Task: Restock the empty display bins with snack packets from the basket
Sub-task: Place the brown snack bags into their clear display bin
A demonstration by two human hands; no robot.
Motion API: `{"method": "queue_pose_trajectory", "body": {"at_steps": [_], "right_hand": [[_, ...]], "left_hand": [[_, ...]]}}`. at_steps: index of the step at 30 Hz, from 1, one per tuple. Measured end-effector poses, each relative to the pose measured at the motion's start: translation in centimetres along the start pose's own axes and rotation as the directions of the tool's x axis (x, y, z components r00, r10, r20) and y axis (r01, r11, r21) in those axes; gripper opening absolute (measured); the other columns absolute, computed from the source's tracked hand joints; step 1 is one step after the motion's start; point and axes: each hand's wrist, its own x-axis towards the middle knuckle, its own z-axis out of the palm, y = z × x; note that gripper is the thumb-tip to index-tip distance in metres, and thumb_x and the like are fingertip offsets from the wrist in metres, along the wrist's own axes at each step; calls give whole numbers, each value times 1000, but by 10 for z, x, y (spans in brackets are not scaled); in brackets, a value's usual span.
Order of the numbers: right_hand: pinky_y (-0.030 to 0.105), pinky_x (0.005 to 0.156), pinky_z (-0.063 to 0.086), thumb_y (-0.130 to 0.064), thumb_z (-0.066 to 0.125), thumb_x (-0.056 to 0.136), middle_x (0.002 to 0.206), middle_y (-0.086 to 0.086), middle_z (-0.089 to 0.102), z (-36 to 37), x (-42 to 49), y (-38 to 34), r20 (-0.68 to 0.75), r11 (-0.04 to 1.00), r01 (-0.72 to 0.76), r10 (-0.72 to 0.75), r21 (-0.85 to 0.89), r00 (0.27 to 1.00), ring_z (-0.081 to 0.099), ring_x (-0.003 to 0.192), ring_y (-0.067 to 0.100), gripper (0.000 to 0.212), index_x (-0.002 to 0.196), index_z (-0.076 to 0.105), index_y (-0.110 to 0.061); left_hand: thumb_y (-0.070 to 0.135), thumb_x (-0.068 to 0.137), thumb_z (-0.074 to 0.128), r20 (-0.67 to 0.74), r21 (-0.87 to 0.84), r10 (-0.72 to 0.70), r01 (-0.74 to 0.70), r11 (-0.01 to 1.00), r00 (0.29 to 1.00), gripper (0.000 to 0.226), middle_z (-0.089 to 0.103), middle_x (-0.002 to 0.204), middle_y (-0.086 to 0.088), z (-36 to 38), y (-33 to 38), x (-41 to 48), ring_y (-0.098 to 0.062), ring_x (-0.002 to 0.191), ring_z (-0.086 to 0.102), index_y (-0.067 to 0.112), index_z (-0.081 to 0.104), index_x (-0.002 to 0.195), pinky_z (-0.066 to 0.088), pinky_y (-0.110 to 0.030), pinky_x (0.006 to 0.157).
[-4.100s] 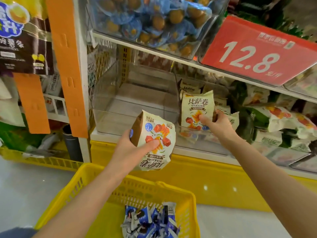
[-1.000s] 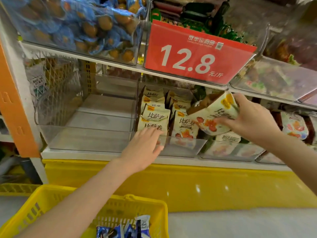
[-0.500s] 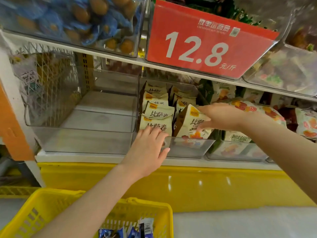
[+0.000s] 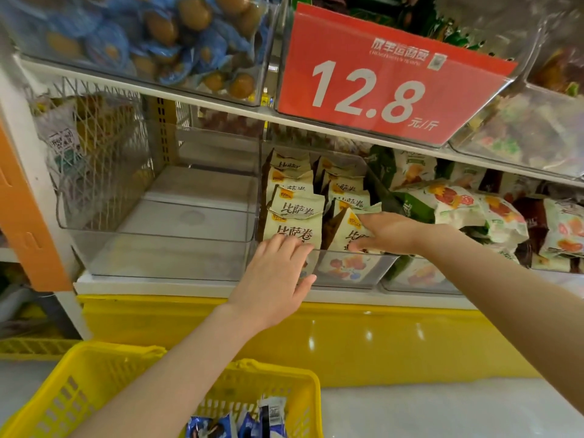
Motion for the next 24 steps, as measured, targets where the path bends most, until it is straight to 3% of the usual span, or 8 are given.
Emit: {"method": "queue_pose_trajectory", "body": {"at_steps": [2, 6, 8, 12, 15, 18, 21, 24], "right_hand": [[31, 82, 37, -69, 42, 81, 119, 6, 60, 1, -4, -2, -126, 998, 15, -23, -64, 992, 53, 104, 23, 71, 131, 44, -18], [32, 73, 33, -72, 32, 79, 97, 5, 59, 14, -9, -18, -395, 998, 30, -51, -60, 917, 53, 100, 27, 78, 133, 40, -16], [33, 72, 33, -70, 33, 82, 99, 7, 62, 14, -4, -25, -419, 994, 31, -74, -107, 905, 54, 97, 29, 70, 125, 45, -16], [35, 77, 35, -65, 37, 88, 114, 9, 62, 16, 7, -32, -320, 971, 16, -94, -237, 943, 53, 106, 31, 63, 128, 44, -17], [39, 93, 38, -66, 33, 87, 125, 12, 57, 26, 4, -26, -275, 993, -31, -2, -113, 961, 49, 116, 31, 70, 135, 40, -15], [39, 93, 35, -64, 31, 88, 121, 13, 58, 31, -6, -23, -321, 995, -35, 63, 92, 945, 50, 114, 31, 70, 132, 43, -11], [38, 104, 28, -51, 37, 94, 132, 12, 52, 42, -22, -35, -488, 985, -14, 97, 170, 867, 43, 124, 29, 58, 136, 39, -11], [36, 107, 29, -37, 40, 97, 137, 13, 47, 60, -53, -61, -629, 965, 87, 91, 247, 772, 40, 128, 28, 50, 137, 38, -8]], "left_hand": [[45, 94, 39, 8, -1, 0, 0, 1000, 1000, 50, 41, 135, 7, -2, 0, 0, -12, 126, 30, 25, 34, 140, 25, -31, 108], [45, 94, 39, 3, 11, 16, -16, 1000, 1000, 51, 41, 135, 6, -3, 1, 1, -13, 125, 31, 23, 34, 140, 25, -32, 108], [45, 94, 39, 6, 22, 17, -17, 1000, 1000, 52, 42, 134, 5, -3, 2, 1, -14, 125, 32, 22, 34, 140, 26, -33, 107], [44, 93, 40, -16, 32, 26, -26, 999, 1000, 51, 43, 133, 4, -2, 0, 1, -14, 123, 34, 22, 36, 139, 28, -33, 107], [43, 94, 41, -5, 30, 57, -57, 998, 998, 51, 43, 134, 5, -5, -2, -2, -12, 124, 34, 21, 36, 139, 29, -30, 106], [41, 95, 41, 14, 15, 85, -85, 996, 996, 50, 41, 138, 4, -12, -4, -5, -12, 128, 33, 20, 35, 139, 27, -30, 108], [38, 95, 42, 5, -17, 46, -46, 999, 999, 49, 40, 139, 2, -24, -6, -12, -13, 129, 33, 19, 36, 139, 26, -29, 108], [31, 94, 44, -103, -51, 63, -69, 996, 993, 37, 53, 117, 1, -34, -5, -40, -12, 109, 45, 16, 50, 127, 35, -25, 92]]}}
